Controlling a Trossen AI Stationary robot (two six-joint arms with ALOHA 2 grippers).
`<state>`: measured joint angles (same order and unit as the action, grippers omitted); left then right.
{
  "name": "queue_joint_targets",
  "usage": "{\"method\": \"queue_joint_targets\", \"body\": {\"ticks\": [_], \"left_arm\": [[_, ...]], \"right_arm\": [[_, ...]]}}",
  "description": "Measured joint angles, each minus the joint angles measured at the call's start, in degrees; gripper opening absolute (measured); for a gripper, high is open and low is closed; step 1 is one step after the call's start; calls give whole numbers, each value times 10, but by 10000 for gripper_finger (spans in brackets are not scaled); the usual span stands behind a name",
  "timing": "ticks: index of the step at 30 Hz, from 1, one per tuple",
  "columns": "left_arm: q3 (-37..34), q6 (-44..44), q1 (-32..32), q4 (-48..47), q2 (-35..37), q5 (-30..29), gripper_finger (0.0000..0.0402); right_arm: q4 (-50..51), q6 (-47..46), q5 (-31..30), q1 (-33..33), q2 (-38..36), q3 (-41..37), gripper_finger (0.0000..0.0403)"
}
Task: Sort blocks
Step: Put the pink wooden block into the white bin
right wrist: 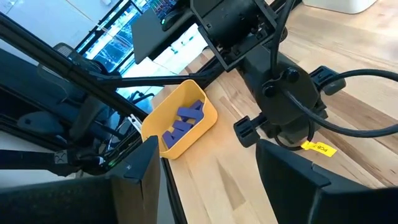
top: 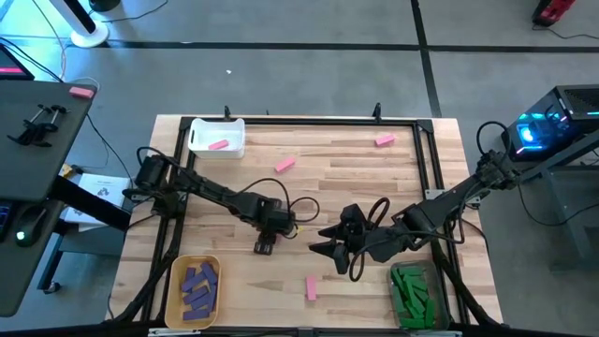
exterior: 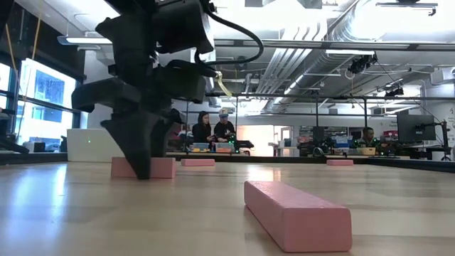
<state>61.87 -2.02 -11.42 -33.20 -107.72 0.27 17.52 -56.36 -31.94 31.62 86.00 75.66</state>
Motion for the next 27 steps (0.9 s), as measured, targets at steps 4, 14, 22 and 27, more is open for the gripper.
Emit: {"method": "queue_joint_targets", "body": {"ticks": [4,14,22,27], "left_arm": [[8,-15,9,-29,3,6,26],[-29,-105,148,-116,201,-186,26],[-128,-203,376,-107,402,-249,26],[-179,-204,474,-107,458,-253,26]], "right_arm": [[1,0,0,0,0,0,201],[2,8,6,0,0,0,201],[2,-6,5,7,0,0,201],[-2,-6,-17,16,0,0,201]]}}
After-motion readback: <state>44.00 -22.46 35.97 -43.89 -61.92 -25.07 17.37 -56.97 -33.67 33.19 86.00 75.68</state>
